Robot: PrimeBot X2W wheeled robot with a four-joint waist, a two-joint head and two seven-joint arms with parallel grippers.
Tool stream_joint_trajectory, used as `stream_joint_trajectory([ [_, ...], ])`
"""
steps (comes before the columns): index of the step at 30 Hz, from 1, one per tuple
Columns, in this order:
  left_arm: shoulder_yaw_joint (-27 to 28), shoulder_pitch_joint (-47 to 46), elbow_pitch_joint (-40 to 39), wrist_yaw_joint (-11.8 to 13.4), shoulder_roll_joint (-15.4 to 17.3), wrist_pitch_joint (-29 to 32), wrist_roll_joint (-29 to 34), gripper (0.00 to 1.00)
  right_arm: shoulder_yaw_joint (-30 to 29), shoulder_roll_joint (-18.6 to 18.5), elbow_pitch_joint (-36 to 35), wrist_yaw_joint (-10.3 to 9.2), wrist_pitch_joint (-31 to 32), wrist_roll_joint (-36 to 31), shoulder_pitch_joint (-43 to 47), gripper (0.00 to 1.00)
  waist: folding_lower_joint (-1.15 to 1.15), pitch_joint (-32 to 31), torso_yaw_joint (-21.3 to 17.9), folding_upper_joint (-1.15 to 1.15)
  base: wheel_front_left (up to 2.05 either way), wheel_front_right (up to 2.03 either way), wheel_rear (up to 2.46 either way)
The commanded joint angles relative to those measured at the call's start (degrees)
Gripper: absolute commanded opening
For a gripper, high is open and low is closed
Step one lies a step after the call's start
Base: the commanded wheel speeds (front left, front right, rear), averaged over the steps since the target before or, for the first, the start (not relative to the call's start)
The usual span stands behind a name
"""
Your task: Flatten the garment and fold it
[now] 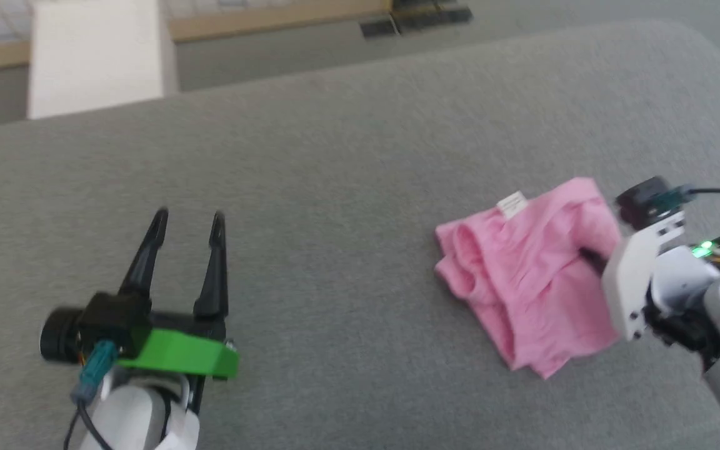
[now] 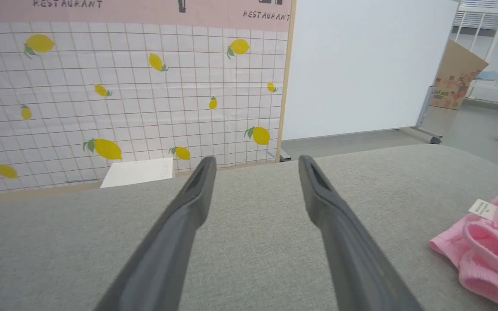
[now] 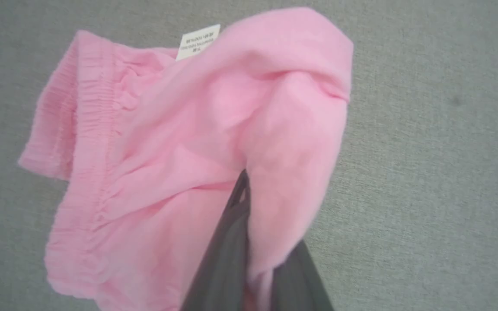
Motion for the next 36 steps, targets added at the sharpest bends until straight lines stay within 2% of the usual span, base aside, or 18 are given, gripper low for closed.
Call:
stream_joint_trajectory([
  [1,-0.30,-1.91,-0.67,-0.59,0.81,0.32,1.18,1.00,-0.56,-0.15,1.37,-0.09,-1.47,-0.39,-1.49,0.00,0.00,7.63,-6.26,0.37,0.00,0.00,0.00],
  [4,-1.37,-4.58,-2.02,-1.71,1.92,1.54,2.13,1.00,-1.48,-1.50,5.16,-0.09,-4.77,-2.00,-3.97,0.00,0.00,10.70,-7.54,0.37,0.00,0.00,0.00],
  [9,-2.71,-7.86,-3.02,-2.84,2.63,2.66,2.96,1.00,-4.09,-3.31,11.68,-0.09,-9.95,-5.76,-7.45,0.00,0.00,13.82,-7.54,0.37,0.00,0.00,0.00],
  [15,-4.00,-10.36,-4.24,-3.30,2.44,3.30,3.37,1.00,-9.84,-3.48,19.06,-0.09,-16.42,-9.74,-11.64,0.00,0.00,17.19,-6.11,0.37,0.00,0.00,0.00],
  [21,-5.52,-11.86,-4.81,-3.87,2.23,3.51,3.74,1.00,-16.05,-1.52,25.33,-0.09,-24.28,-16.20,-15.82,0.00,0.00,19.87,-4.74,0.37,0.00,0.00,0.00],
  [22,-5.74,-12.07,-4.73,-3.97,2.12,3.37,3.71,1.00,-16.95,-0.91,26.68,-0.09,-25.07,-17.35,-16.26,0.24,0.00,20.02,-4.53,0.37,0.00,0.00,0.00],
  [23,-5.98,-12.24,-4.65,-4.04,2.01,3.21,3.72,1.00,-17.70,-0.31,27.93,-0.09,-25.73,-18.40,-16.60,0.74,0.00,20.15,-4.32,0.37,0.00,0.00,0.00],
  [24,-6.16,-12.35,-4.55,-4.07,1.91,3.09,3.73,1.00,-18.24,0.15,28.85,-0.09,-26.22,-19.13,-16.80,1.00,0.00,20.16,-4.18,0.37,0.00,0.00,0.00],
  [30,-6.52,-12.49,-3.63,-3.73,1.33,2.05,3.51,1.00,-23.26,1.80,34.31,-0.09,-28.33,-24.20,-17.18,1.00,0.00,18.53,-3.64,0.37,0.00,0.00,0.00],
  [36,-6.06,-10.77,-1.75,-3.07,0.93,0.93,2.63,1.00,-28.14,1.95,37.64,-0.09,-28.94,-27.93,-15.40,1.00,0.00,13.58,-3.79,0.37,0.00,0.00,0.00],
])
